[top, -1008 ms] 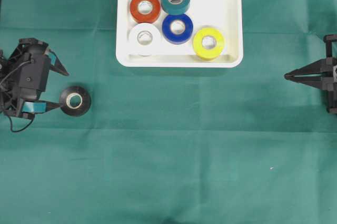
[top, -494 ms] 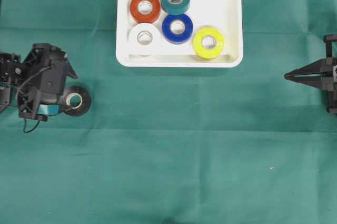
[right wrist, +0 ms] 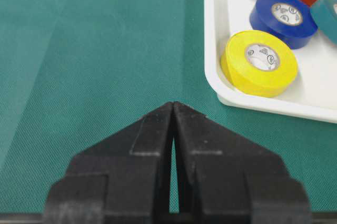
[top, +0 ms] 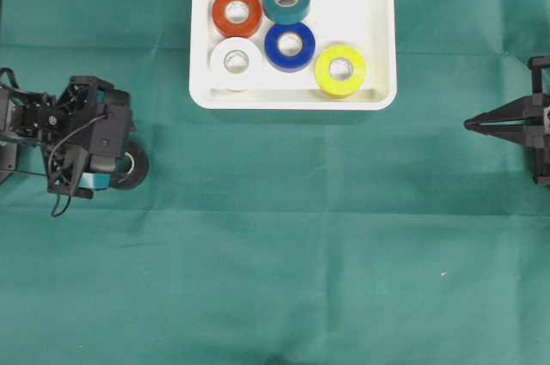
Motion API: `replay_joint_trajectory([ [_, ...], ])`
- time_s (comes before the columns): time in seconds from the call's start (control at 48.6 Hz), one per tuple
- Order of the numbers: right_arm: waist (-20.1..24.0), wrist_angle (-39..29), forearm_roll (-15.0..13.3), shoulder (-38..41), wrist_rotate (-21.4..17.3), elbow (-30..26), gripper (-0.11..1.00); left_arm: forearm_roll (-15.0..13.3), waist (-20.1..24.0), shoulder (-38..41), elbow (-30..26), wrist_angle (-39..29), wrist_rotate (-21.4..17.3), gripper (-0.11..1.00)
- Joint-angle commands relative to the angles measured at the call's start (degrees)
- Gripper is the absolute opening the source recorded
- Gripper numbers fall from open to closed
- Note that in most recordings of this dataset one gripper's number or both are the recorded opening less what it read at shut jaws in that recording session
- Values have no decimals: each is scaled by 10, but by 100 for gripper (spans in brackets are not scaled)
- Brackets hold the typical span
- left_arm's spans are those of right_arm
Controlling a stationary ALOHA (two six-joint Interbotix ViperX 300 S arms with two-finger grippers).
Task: Put the tape into the white case with the left arm.
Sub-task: 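Lower the left gripper and grasp the black tape roll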
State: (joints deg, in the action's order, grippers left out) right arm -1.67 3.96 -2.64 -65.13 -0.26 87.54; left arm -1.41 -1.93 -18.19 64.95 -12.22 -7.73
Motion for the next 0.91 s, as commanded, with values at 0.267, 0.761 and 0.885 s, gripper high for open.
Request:
replay_joint_trajectory([
  [0.267,0,5,-2,4,0,-4,-9,4,33,35,-4,18,-5,94],
  [0.761,0,4,-2,4,0,-4,-9,3,36,56,-5,33,-34,86],
  [0.885,0,4,-2,4,0,-4,-9,2,36,54,-6,31,-33,59],
])
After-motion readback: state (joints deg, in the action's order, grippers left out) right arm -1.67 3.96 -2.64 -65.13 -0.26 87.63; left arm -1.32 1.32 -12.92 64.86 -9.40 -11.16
